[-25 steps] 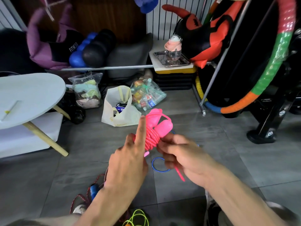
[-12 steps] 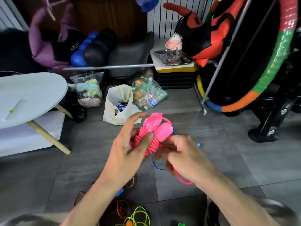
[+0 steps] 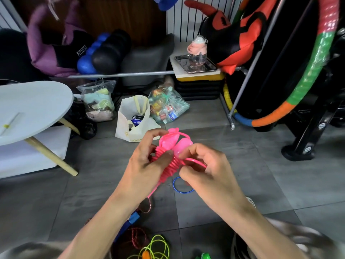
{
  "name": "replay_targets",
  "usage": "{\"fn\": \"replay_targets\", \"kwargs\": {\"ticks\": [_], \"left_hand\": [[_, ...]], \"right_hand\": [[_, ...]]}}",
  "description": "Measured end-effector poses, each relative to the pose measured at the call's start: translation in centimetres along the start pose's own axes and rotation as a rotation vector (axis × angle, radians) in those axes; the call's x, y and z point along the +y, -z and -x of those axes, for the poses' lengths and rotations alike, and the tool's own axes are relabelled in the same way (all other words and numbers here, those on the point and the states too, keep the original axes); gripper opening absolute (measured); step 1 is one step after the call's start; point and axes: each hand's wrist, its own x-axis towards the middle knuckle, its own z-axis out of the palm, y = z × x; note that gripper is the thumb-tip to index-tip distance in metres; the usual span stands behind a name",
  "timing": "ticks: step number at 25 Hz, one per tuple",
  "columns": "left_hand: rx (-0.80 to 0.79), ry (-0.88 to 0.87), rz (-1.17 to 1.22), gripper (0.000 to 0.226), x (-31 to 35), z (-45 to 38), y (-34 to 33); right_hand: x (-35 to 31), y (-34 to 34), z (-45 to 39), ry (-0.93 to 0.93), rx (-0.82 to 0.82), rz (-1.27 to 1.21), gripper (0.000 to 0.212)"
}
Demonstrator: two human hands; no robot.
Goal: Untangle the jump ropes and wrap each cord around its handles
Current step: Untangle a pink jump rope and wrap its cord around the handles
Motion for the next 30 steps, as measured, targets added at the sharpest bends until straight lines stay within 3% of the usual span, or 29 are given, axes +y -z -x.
{"fn": "replay_targets", "kwargs": {"ticks": [3,5,9,11,17,20,25,30], "left_hand": [[0.003,0.023,0.046,0.040,-0.2,-0.3,0.7],[-0.015,0.037,0.045,0.037,-0.1,-0.3,0.9],[-0.074,0.087,0.007,0.029,-0.2,0.4,0.3],[-0.057,0.104,0.003,0.025,-0.3,0.5,0.1],[-0.026,-0.006,-0.056,0.014,-0.1,0.5,0.7],[-0.027,-0.028,-0.106,0.020,0.0,0.6,0.9],[0.060,0.031,-0.122,0.015,0.5,0.4,0.9],[0.092,-0.012,-0.222,0.021,0.6,0.5,0.7]], "right_hand": [[0.2,0.3,0.3,0.001,-0.156,-0.095,0.031],[0.5,0.2,0.5,0.023,-0.204,-0.020,0.036],[1.7,-0.9,0.8,0.307,-0.011,0.504,0.024],[2.0,-1.1,0.7,0.363,-0.011,0.602,0.030],[1.6,-0.5,-0.3,0.398,-0.150,0.426,0.022],[1.9,-0.8,-0.4,0.462,-0.077,0.415,0.018],[2.5,-1.1,-1.3,0.457,-0.023,0.150,0.018],[2.6,-1.5,-1.0,0.572,0.040,0.325,0.026]]}}
